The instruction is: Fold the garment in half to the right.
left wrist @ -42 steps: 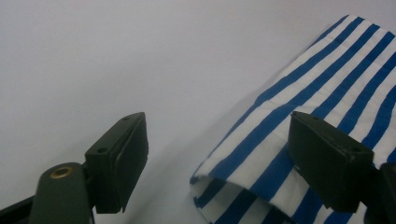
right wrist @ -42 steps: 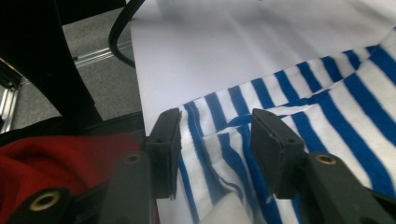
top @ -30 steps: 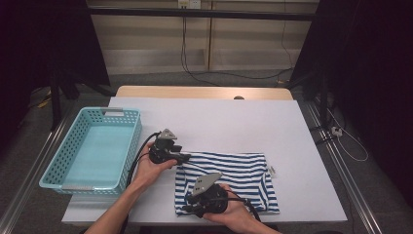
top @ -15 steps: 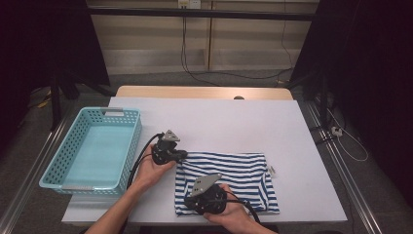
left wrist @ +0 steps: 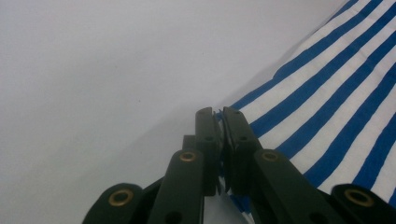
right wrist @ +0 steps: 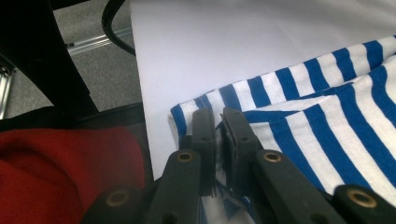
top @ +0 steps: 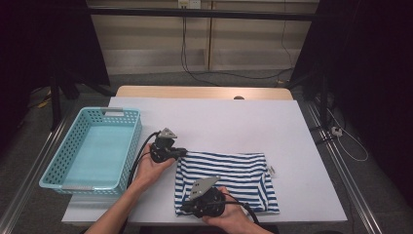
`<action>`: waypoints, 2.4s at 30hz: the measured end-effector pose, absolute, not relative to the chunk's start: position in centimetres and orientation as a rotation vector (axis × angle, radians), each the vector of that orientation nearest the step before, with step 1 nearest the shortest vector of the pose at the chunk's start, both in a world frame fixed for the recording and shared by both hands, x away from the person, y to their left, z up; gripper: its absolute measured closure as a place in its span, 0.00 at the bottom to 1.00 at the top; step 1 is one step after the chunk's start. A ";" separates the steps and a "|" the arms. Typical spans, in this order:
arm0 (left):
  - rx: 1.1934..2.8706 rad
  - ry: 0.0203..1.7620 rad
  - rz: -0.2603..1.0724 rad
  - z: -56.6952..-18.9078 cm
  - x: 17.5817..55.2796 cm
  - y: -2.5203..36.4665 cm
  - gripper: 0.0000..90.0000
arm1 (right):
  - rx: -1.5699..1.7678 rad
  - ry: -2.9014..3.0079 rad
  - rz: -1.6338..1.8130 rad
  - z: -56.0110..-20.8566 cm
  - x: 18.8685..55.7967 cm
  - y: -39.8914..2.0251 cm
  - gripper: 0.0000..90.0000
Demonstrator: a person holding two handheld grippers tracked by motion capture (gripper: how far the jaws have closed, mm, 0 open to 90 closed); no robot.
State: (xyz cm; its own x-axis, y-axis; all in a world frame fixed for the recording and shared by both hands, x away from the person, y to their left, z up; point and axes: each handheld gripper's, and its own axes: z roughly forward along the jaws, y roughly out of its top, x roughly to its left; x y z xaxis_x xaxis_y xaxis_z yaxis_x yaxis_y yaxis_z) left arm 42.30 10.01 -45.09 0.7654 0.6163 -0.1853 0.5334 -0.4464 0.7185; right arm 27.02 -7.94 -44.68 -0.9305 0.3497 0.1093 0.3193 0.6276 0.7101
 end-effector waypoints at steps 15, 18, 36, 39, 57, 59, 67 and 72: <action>2.128 0.849 0.128 -45.2 42.2 10.2 0.94 | 0.596 2.774 1.206 -44.5 26.7 -7.9 0.52; 2.141 0.847 0.119 -45.2 42.2 10.2 0.93 | 0.625 2.774 1.225 -44.5 26.6 -7.7 0.51; 2.141 0.841 0.119 -45.0 42.2 10.2 0.93 | 0.535 2.696 1.176 -45.3 25.9 -5.4 0.41; 2.130 0.850 0.114 -45.0 42.2 10.3 0.93 | 0.493 2.682 1.118 -45.1 25.6 -5.5 0.37; 2.110 0.867 0.118 -44.9 42.3 10.4 0.93 | 0.643 2.633 1.123 -44.9 25.1 -7.6 0.60; 2.114 0.857 0.108 -44.9 42.3 10.4 0.93 | 0.643 2.655 1.146 -44.9 25.1 -7.6 0.63; 2.106 0.855 0.113 -44.8 42.4 10.5 0.92 | 0.637 2.649 1.149 -45.2 24.6 -6.6 0.58; 2.111 0.868 0.121 -44.8 42.4 10.4 0.91 | 0.634 2.644 1.150 -45.2 24.7 -6.6 0.60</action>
State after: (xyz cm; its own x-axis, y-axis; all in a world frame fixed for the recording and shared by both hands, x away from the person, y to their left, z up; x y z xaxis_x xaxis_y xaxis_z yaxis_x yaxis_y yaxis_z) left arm 42.40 10.40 -44.83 0.7566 0.6208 -0.2054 0.5406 -0.4172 0.7306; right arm 24.69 -6.55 -45.25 -0.8906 0.4548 -0.0030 0.3079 0.6077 0.7320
